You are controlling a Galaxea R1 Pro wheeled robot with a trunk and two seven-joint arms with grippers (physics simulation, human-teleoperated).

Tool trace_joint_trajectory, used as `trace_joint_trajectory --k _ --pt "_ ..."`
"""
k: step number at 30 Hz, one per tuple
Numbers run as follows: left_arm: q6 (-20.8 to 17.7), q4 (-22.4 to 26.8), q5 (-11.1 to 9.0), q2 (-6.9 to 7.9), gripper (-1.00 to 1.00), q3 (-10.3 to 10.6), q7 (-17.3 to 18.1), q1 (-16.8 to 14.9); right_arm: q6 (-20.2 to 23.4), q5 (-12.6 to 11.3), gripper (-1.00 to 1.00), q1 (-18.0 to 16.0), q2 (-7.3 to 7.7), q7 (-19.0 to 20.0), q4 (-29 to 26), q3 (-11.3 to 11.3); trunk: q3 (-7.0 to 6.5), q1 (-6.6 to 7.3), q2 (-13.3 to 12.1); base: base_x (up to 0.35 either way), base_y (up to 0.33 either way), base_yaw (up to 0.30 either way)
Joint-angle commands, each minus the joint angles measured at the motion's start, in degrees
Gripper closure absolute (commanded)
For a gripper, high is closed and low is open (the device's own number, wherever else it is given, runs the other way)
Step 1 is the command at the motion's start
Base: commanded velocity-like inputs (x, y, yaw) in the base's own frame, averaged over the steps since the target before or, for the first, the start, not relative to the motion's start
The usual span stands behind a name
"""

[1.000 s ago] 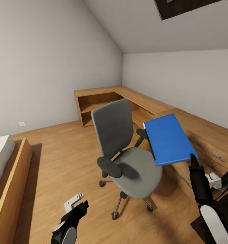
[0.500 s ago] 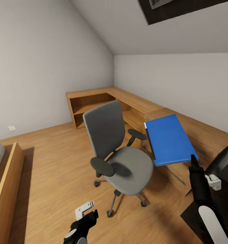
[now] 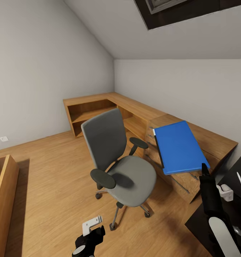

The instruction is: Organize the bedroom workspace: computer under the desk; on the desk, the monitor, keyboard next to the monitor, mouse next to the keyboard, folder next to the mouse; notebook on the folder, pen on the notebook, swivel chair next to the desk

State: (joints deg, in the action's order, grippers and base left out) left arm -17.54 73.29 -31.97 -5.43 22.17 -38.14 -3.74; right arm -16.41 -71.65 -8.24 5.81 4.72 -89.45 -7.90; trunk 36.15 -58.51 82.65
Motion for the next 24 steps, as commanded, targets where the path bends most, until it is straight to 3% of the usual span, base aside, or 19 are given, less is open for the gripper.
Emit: trace_joint_trajectory --k 1,4,7,10,13,18,24 --pt "-0.35 -0.27 -0.19 -0.23 -1.0 0.02 -0.28 -0.04 -0.85 -0.36 1.0 -0.06 -1.57 0.29 0.23 0.01 -0.13 0.23 -0.39 0.0 0.0 0.0" --pt "-0.76 -0.01 -0.03 -0.26 -1.0 -0.01 -0.07 -0.04 -1.05 -0.21 1.0 -0.05 -1.97 -0.06 0.88 0.23 -0.67 0.89 -1.59 0.0 0.0 -0.068" --pt "-3.56 0.27 2.27 -0.27 -1.0 -0.01 0.06 -0.09 -2.35 0.17 1.0 -0.07 -3.29 -1.0 0.76 0.52 -1.19 1.55 -2.79 0.0 0.0 -0.203" --pt "-8.37 0.86 5.22 -0.24 -1.0 -0.08 0.18 -0.12 -3.15 0.5 1.0 -0.07 -4.65 -5.13 -0.23 0.43 -1.66 2.21 -4.0 0.0 0.0 -0.246" --pt "-12.25 1.68 6.23 -0.34 -1.0 -0.08 0.18 -0.12 -3.38 0.52 1.0 -0.09 -4.9 -10.62 -0.58 0.11 -2.1 2.86 -5.2 0.0 0.0 -0.259" --pt "-17.73 1.4 6.65 -0.55 -1.0 0.76 0.1 -0.13 -3.5 0.22 1.0 -0.1 -5.15 -16.28 -0.77 -2.25 -2.79 3.96 -7.21 0.0 0.0 -0.264" --pt "-18.49 -4.6 6.76 -1.71 -1.0 1.52 0.01 -0.13 -3.47 -0.01 1.0 -0.26 -5.17 -17.42 -0.79 -3.25 -3.6 5.28 -9.61 0.0 0.0 -0.266"
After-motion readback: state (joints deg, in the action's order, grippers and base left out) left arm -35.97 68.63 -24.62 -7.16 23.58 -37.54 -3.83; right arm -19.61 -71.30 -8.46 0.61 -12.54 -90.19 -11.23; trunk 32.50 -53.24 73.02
